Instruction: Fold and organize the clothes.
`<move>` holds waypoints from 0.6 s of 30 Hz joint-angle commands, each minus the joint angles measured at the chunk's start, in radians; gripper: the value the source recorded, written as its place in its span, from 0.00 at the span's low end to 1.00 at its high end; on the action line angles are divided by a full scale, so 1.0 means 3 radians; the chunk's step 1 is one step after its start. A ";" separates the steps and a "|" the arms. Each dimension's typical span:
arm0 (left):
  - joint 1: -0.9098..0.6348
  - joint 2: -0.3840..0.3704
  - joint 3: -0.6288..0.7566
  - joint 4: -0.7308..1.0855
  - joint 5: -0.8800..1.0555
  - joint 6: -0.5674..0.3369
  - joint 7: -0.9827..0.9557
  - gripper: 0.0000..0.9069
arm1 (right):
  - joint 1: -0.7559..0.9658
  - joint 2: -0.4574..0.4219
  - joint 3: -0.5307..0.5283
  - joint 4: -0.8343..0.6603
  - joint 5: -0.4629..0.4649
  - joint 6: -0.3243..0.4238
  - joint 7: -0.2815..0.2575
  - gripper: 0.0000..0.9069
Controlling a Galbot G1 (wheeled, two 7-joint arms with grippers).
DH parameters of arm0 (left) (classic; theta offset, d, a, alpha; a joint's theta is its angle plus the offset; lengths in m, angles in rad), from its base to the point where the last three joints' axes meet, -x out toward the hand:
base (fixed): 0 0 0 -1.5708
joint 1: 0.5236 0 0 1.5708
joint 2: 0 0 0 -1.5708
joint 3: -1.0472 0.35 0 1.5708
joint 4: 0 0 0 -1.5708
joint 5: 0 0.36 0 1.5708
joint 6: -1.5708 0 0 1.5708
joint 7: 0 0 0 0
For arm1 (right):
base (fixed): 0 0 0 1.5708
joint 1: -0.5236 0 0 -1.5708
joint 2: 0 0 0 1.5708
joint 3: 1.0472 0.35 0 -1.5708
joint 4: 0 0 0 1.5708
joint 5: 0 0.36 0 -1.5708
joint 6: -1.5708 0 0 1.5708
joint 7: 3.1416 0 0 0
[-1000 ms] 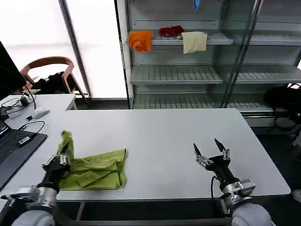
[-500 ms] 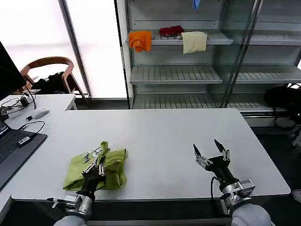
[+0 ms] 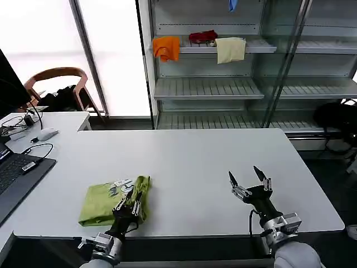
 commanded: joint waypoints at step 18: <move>0.0361 0.0203 -0.1709 -0.0773 -0.1269 0.0914 -0.0421 1.00 | 0.0114 -0.0015 0.0008 0.0028 0.0067 -0.0073 0.0018 1.00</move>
